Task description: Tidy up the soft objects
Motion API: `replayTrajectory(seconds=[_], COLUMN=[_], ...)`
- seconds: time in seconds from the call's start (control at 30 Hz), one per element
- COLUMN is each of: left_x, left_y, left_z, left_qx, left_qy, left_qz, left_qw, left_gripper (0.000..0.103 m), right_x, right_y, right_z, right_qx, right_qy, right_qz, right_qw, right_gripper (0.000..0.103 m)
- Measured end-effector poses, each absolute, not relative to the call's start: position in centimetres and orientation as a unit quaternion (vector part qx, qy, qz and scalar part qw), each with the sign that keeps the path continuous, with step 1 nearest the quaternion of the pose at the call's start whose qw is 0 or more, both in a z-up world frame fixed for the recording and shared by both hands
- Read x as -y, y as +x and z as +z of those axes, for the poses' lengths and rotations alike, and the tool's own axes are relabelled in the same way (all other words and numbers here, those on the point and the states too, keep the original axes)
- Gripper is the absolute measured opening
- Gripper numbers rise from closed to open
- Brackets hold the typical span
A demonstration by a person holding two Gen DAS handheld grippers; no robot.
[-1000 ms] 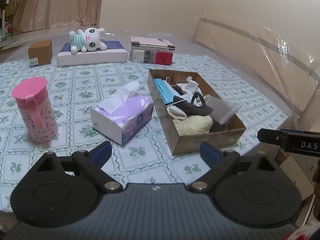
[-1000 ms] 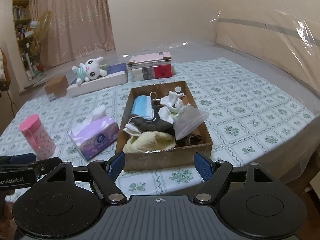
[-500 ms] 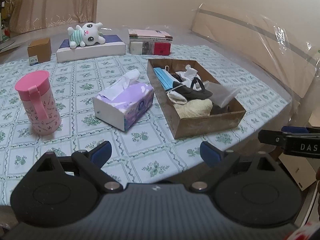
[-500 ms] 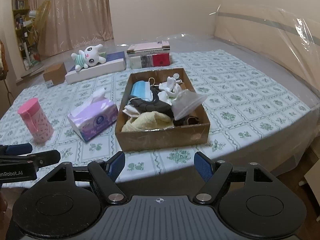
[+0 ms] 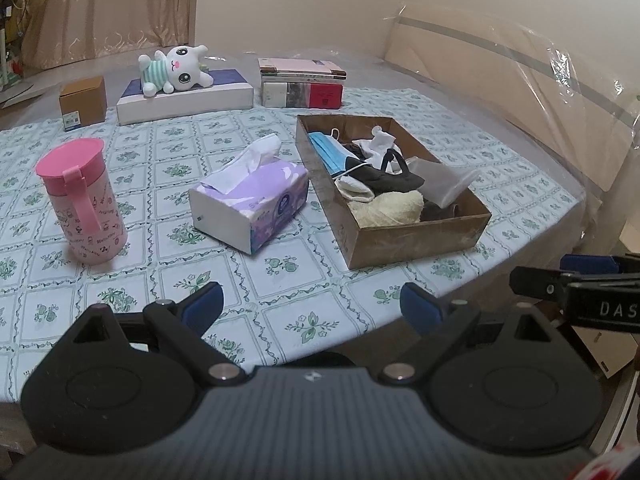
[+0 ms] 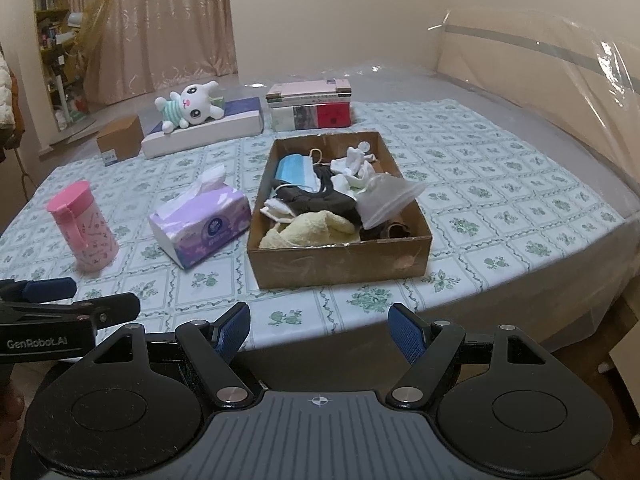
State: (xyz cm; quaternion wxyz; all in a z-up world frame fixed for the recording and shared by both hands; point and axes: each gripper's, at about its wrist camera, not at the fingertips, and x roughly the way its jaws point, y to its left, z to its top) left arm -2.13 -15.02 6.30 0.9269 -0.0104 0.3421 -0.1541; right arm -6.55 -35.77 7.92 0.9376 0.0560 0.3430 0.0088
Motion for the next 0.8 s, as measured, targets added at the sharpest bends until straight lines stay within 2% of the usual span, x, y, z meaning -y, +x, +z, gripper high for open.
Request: replayTrajectory(seconds=[0.8], left_x=[14.97], left_y=[-2.01], left_z=[5.92], left_qx=[-0.351], left_qy=[-0.012], left_qz=[-0.149], left_qw=[0.924], left_gripper=[0.094], right_x=[35.06], right_y=[-6.22], right_z=[7.83], right_qx=[-0.345], right_qy=[0.058], right_qz=[0.013], right_qw=[0.937], right_gripper=[0.076])
